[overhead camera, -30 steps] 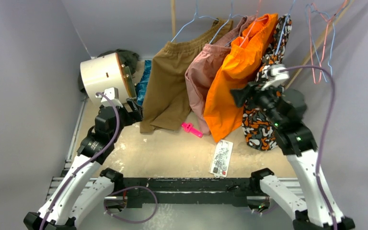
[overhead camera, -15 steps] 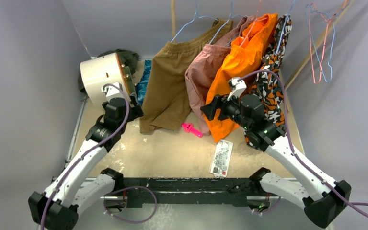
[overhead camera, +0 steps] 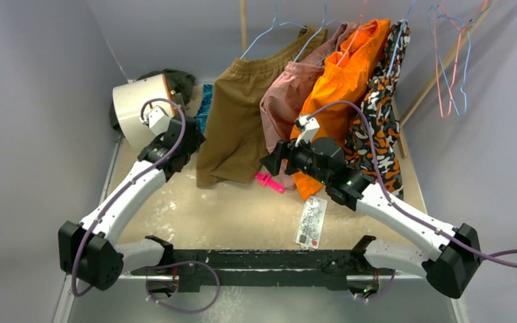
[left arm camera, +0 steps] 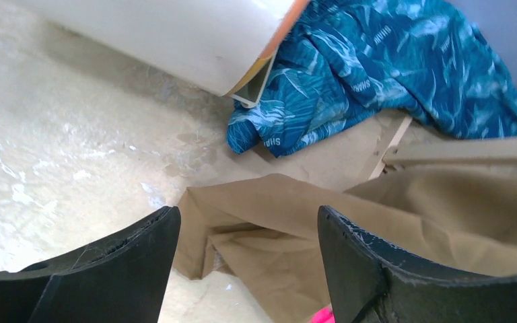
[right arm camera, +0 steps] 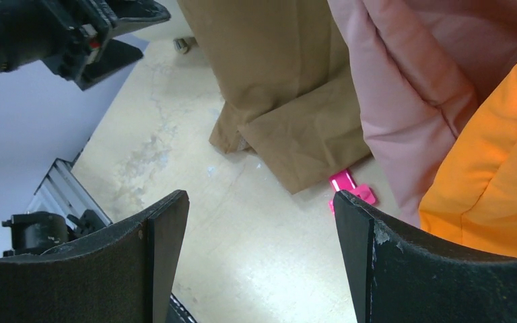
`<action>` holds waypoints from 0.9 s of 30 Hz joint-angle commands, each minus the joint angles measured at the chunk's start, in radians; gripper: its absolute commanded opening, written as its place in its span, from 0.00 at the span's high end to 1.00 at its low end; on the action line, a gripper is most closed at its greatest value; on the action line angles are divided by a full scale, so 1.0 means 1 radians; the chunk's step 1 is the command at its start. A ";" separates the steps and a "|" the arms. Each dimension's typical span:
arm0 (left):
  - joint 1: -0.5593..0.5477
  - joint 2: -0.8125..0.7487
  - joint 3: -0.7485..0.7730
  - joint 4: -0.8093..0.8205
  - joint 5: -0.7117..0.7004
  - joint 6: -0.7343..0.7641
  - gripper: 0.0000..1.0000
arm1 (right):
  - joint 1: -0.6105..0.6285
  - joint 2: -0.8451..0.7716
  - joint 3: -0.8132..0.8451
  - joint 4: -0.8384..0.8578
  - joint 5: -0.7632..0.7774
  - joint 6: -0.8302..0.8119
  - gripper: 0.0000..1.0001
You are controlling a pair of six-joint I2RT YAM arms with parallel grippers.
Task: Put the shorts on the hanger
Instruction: Adjust the shorts at the center of the board.
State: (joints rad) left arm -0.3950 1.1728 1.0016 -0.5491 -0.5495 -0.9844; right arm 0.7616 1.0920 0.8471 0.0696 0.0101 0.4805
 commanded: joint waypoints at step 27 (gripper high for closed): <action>-0.084 0.409 0.054 0.261 -0.280 -0.310 0.51 | 0.008 -0.340 -0.074 -0.121 0.120 0.007 0.18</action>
State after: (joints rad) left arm -0.4423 1.5326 1.0481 -0.3653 -0.7921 -1.3167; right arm 0.7658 0.7635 0.7784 -0.0582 0.1089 0.4965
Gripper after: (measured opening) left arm 0.499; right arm 0.819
